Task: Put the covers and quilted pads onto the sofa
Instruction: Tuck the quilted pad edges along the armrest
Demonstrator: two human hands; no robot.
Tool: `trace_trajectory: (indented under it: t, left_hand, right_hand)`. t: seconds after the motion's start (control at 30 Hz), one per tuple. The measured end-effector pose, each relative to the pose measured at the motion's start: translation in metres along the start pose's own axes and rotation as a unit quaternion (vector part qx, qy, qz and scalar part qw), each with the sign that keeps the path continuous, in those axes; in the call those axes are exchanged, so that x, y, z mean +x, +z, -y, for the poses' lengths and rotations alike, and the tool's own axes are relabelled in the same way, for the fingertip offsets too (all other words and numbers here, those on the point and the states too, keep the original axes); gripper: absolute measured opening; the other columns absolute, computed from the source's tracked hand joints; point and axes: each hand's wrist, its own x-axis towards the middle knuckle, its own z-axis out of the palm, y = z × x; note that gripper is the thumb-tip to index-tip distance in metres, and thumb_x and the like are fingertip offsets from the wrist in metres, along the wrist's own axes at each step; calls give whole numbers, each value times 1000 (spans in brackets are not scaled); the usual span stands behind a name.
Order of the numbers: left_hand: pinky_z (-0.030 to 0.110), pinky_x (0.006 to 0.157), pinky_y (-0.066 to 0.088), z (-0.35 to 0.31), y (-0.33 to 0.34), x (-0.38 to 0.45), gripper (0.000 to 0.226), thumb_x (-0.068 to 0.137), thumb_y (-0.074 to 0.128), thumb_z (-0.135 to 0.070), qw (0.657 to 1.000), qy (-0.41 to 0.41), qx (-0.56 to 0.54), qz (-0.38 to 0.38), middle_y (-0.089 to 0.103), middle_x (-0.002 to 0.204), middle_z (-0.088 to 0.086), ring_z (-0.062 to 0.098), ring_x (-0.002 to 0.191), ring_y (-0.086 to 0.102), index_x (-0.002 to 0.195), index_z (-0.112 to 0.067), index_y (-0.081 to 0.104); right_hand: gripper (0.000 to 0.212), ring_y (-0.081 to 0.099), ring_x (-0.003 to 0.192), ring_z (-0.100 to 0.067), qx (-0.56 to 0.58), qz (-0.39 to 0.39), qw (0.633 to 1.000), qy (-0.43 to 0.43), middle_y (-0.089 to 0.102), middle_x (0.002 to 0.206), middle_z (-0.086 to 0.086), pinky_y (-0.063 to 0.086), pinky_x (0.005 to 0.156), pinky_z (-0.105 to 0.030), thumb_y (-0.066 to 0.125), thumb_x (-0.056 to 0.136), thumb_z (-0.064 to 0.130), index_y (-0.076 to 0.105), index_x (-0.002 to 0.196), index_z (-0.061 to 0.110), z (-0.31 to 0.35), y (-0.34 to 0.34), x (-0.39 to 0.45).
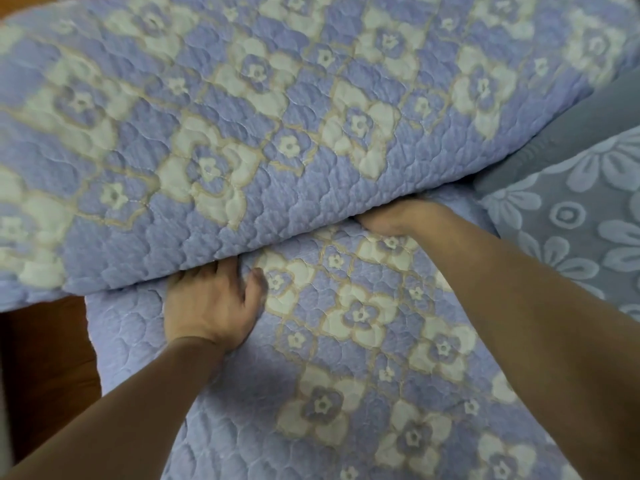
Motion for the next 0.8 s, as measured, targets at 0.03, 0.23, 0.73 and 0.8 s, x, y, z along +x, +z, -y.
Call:
trace_trajectory:
  t: [0.03,0.23,0.73,0.8]
  left_hand:
    - [46,72,49,1,2,0,51,92,38,-45,1000,4,1,-3,69,87,25,43,80,66,96,-2,65]
    - [46,74,48,2,9,3,52,93,38,-45,1000,13,6,-21,68,89,25,43,83,65,102,-2,65]
    - [45,114,34,61,-8,-33,58,88,49,-39,977,120,-178,-12,52,144,13,35,134,45,140,-15,54]
    - [49,124,14,98,-7,-86,61,95,43,-42,972,123,-201,-3,29,162,9,32,152,18,152,-18,41]
  right_hand:
    - [72,-7,154,-18,8,4,1000,-5,-10,167,7,0,126,-44,27,99,65,0,159,37,-1,-2,-1]
    - [71,2,154,-20,23,-31,999,-3,0,167,8,7,125,-45,26,98,67,5,159,38,-1,1,0]
    - [33,69,92,-44,-269,-226,934,-61,71,101,-27,58,76,-57,50,89,16,73,106,0,174,67,-42]
    - [34,68,78,-42,-292,-199,935,-14,70,83,-25,56,73,-50,43,85,13,74,89,1,184,72,-55]
